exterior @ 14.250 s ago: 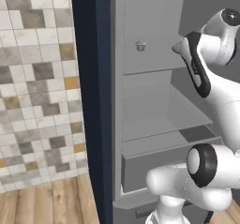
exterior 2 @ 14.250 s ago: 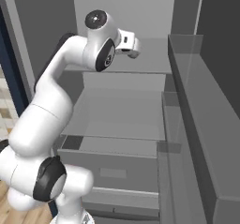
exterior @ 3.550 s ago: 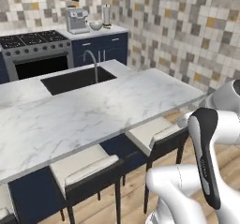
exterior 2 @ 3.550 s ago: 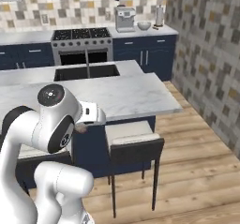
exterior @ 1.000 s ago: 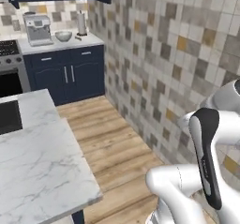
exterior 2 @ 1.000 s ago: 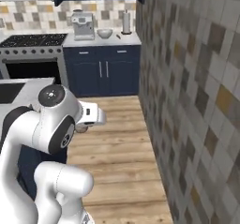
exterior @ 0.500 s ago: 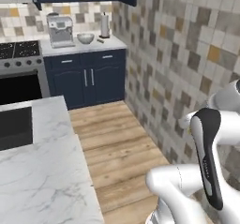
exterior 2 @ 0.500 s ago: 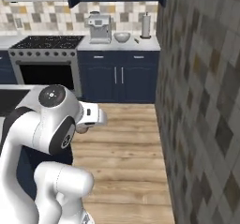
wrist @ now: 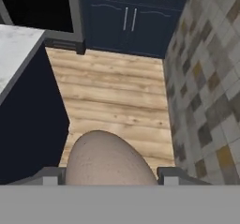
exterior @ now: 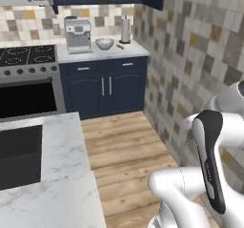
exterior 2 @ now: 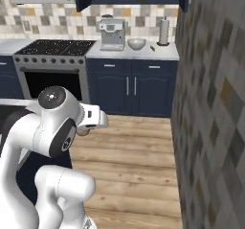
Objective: Pick the egg and butter from the fridge and place them by the bowl for mixing.
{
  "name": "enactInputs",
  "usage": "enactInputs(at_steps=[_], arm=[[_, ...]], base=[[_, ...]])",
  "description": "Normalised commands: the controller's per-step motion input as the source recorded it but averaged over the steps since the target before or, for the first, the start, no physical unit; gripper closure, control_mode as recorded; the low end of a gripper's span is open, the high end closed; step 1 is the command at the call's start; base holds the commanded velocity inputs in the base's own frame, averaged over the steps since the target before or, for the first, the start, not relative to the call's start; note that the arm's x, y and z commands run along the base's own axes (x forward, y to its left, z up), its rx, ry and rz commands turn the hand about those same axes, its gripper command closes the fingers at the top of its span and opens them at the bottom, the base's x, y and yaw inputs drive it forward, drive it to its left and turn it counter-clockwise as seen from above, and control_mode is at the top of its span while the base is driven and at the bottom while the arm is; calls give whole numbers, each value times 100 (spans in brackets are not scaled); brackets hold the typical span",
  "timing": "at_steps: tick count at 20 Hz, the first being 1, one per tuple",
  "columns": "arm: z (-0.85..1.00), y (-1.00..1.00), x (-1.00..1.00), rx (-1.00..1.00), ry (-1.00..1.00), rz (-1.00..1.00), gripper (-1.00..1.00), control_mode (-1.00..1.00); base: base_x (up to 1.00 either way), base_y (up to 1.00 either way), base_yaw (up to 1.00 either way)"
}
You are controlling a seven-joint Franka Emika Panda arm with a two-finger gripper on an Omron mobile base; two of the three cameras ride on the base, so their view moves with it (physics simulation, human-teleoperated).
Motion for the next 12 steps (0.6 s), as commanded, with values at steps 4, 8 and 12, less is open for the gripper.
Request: enactInputs(at_steps=[4,8,12], arm=[[0,0,0,0,0,0,100,100],[0,0,0,0,0,0,100,100],[0,0,0,0,0,0,100,100]], base=[[80,-33,2],[80,-30,5],[78,-24,12]])
